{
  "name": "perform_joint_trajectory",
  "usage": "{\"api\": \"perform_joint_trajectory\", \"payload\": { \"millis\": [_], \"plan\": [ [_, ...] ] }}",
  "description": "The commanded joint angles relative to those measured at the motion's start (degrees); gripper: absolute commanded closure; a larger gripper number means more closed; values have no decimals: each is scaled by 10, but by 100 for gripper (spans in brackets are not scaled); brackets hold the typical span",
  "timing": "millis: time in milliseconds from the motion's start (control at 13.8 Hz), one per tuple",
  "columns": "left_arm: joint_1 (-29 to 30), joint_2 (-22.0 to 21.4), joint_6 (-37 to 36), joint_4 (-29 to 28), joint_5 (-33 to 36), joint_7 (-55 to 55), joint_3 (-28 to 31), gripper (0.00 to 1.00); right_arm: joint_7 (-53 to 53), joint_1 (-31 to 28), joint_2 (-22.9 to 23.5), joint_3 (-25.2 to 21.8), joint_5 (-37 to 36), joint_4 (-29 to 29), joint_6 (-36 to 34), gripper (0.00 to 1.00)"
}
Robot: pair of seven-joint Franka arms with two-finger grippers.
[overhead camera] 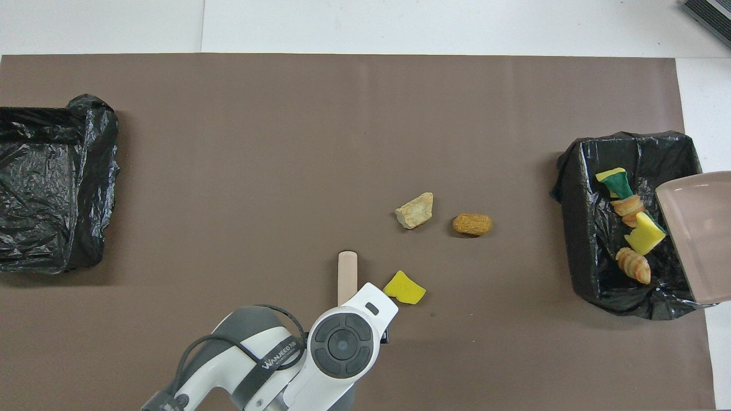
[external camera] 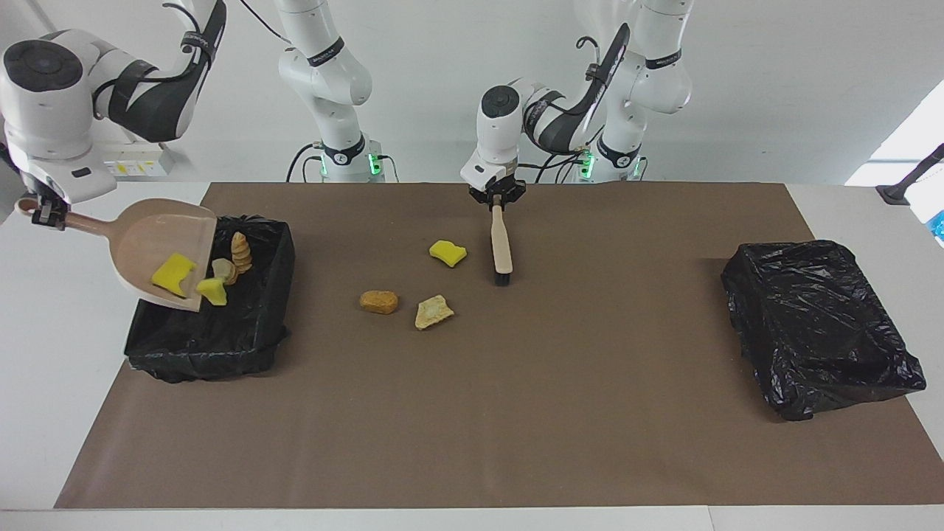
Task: Sweep and dump trash in bin
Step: 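Tilt the dustpan over the black bin with the right gripper, then bring the empty dustpan back to the table center with the right gripper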
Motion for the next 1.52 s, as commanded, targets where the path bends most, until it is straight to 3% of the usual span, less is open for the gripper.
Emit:
{"api": "perform_joint_trajectory", "payload": {
  "millis": [0,218,508,943,1161,1451],
  "plan": [
    [37,-11,-45,32,13,-5,2,0,-15,3,-5,11,-11,23,-28,100],
    [118,-21,-49,72,36,20,2,0,35,0,-6,19,96,19,-33,100],
    [221,-52,-91,87,36,144,3,0,151,25,-13,33,200,8,-57,100],
    [361,-77,-143,90,36,320,3,0,497,145,-2,35,259,7,-60,100],
    [423,-90,-151,93,36,391,4,0,689,186,27,35,303,9,-46,100],
    [495,-87,-249,177,36,481,3,0,936,274,80,35,310,18,-10,100]
  ]
}}
